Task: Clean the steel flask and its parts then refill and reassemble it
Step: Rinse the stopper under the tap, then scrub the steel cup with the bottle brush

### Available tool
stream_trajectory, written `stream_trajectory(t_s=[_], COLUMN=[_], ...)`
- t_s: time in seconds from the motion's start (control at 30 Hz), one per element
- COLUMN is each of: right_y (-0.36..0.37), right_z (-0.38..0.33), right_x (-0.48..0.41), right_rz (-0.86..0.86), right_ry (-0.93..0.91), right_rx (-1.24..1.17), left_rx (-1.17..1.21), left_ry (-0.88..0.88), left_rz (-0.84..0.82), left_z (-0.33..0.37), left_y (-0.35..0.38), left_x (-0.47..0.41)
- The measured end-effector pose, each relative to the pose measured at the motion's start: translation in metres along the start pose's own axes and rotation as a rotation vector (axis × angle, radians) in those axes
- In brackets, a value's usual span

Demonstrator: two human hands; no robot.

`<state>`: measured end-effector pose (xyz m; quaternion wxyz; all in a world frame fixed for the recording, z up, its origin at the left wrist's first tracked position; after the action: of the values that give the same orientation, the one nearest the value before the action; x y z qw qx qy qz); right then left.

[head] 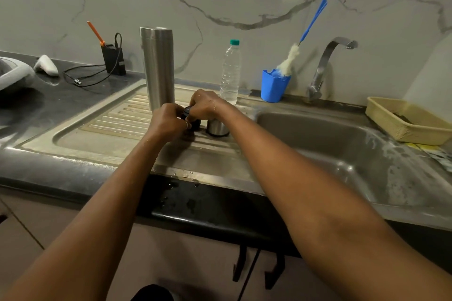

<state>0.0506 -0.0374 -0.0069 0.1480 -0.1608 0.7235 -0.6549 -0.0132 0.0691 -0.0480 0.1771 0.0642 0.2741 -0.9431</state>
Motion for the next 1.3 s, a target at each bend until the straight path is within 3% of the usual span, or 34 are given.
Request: stream_trajectory(t_s=[0.23, 0.47, 0.63, 0.7, 1.0, 1.3], right_y=[0.000, -0.012, -0.015, -0.013, -0.026, -0.063], right_z=[0.004, 0.027, 0.041, 0.042, 0.083, 0.205], right_x=[0.004, 0.023, 0.038, 0.042, 0.071, 0.125], right_rz=[0.002, -0.024, -0.031, -0.045, 0.136, 0.353], right_ry=[-0.004, 0.000, 0.019, 0.012, 0.075, 0.305], right_rx=[-0.041, -0.165, -0.138, -0.100, -0.240, -0.488], left_rx=[-0.054, -0.340, -0.342, -0.367, -0.140, 0.126], left_ry=[-0.002, 0.150, 0.153, 0.159, 0.267, 0.352], left_rz=[0.023, 0.020, -0.247, -0.280, -0.119, -0.235], left_z=[0.006, 0.037, 0.048, 0.048, 0.078, 0.145], left_y=[0.003, 0.011, 0.037, 0.047, 0.068, 0.166], left_x=[0.001, 0.003, 0.004, 0.006, 0.023, 0.025])
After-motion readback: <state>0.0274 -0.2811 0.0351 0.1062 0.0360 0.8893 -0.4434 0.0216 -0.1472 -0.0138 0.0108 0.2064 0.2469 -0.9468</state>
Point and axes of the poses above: each hand's wrist, its own x-axis away from the middle knuckle, its own y-axis out of the palm, z = x × y, the point moved 3 cm from there along -x, towards the middle knuckle, and after that the axes turned 12 degrees about x, right-handed, at the moved point
